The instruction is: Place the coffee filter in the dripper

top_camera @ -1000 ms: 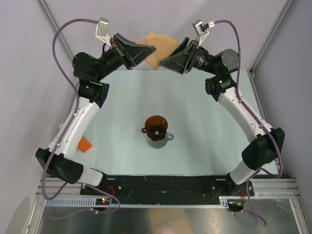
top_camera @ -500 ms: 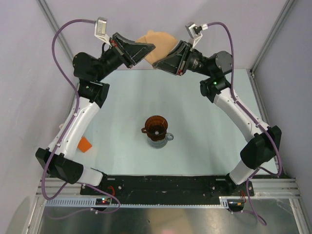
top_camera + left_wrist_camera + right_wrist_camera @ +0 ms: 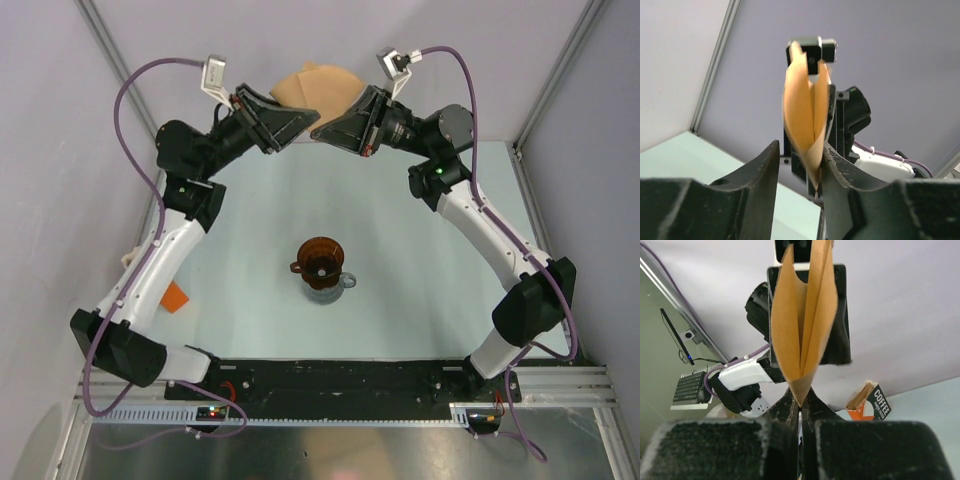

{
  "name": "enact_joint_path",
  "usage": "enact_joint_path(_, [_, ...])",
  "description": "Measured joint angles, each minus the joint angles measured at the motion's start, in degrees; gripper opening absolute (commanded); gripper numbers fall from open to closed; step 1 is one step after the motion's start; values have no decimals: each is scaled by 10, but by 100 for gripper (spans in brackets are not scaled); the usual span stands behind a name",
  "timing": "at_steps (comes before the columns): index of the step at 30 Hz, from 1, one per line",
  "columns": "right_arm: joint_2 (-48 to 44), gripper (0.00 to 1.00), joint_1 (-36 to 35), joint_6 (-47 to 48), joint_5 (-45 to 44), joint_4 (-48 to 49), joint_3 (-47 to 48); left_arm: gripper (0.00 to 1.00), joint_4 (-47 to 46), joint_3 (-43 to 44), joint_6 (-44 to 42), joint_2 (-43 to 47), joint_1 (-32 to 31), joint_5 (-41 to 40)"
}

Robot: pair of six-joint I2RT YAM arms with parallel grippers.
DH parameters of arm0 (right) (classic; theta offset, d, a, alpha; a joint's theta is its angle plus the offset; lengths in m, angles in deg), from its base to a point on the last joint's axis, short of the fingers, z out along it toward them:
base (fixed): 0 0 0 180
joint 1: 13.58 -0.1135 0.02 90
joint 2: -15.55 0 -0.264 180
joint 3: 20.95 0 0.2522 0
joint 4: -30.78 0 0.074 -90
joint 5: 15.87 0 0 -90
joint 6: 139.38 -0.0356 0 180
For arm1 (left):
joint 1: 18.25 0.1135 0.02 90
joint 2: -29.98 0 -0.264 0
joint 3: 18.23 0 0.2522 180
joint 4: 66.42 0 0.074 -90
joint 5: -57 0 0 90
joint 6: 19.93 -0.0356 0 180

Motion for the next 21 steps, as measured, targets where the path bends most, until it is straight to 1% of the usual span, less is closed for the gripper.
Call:
enact_joint_path(1, [0, 0, 1, 0, 0, -1, 0, 43, 0, -13, -1, 6, 0, 2])
enact_joint_path(3, [0, 0, 2, 0, 0, -2, 0, 39, 1, -35, -1, 16, 0, 3])
enact_joint_path(7, [0, 0, 1, 1, 0, -11, 0, 19, 0, -49, -1, 25, 0, 4])
enact_joint_path(8, [0, 0, 1, 1, 0, -12, 0, 15, 0, -49, -1, 27, 0, 6])
enact_joint_path(10, [0, 0, 1, 3, 0, -14, 0, 10, 0, -49, -1, 30, -1, 8])
enact_joint_path(15, [-1, 0, 1, 9, -3, -16, -1, 8, 0, -49, -1, 35, 2, 12])
enact_joint_path(21, [-7, 0, 0, 16, -15, -17, -16, 9, 11, -35, 0, 33, 15, 23])
